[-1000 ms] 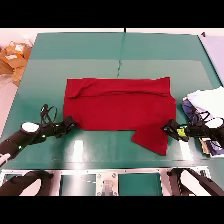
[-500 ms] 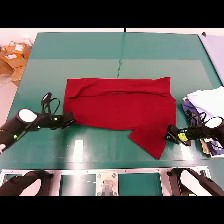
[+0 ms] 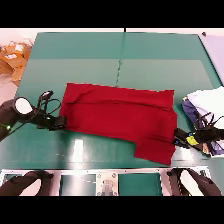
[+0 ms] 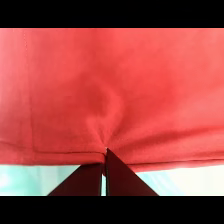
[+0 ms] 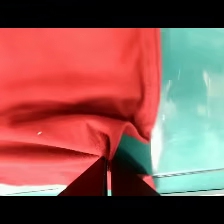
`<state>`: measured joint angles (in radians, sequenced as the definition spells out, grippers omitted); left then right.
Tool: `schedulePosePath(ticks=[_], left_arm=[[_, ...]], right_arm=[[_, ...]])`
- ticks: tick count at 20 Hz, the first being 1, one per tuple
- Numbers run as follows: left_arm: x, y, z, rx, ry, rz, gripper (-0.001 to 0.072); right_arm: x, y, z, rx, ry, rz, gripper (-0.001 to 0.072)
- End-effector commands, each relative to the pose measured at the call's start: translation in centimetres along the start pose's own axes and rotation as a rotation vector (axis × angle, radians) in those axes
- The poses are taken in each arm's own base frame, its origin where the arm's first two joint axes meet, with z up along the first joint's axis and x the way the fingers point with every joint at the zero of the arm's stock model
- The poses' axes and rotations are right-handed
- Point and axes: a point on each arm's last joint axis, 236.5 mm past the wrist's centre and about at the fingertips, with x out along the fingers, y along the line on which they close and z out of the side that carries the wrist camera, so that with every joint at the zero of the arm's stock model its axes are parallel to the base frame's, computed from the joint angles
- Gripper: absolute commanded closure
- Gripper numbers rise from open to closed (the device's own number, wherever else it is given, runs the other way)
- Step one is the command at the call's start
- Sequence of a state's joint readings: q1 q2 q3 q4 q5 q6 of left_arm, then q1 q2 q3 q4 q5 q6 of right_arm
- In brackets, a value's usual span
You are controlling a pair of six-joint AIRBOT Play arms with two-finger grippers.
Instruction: Fold the shirts.
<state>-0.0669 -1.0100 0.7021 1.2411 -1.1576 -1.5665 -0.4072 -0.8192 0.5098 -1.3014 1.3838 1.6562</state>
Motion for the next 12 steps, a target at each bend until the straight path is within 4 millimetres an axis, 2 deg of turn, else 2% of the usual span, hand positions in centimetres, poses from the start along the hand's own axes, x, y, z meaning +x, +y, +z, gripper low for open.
schedulePosePath(ticks=[1,4,6,8,11,12], left_arm=[[-1.6,-1.2,2.4,0.06,-0.07,-0.027,0.0684],[-3.3,-2.1,7.1,0.088,-0.184,-0.03,0.0684],[-3.1,-2.4,9.8,0.104,-0.195,-0.028,0.0683],[-2.3,-2.9,12.6,0.103,-0.209,-0.046,0.0683],[0.2,-4.2,17.0,0.089,-0.238,-0.117,0.0683],[1.2,-4.0,18.4,0.08,-0.237,-0.117,0.0683]], right_arm=[[-3.9,4.0,2.8,-0.018,-0.126,0.126,0.0699],[-6.9,7.8,7.1,-0.074,-0.238,0.201,0.0699],[-7.6,10.4,10.2,-0.097,-0.279,0.239,0.0699],[-7.3,12.2,13.1,-0.109,-0.285,0.251,0.0699],[-5.1,13.7,17.0,-0.109,-0.266,0.241,0.0699],[-4.3,14.0,18.4,-0.099,-0.267,0.24,0.0699]])
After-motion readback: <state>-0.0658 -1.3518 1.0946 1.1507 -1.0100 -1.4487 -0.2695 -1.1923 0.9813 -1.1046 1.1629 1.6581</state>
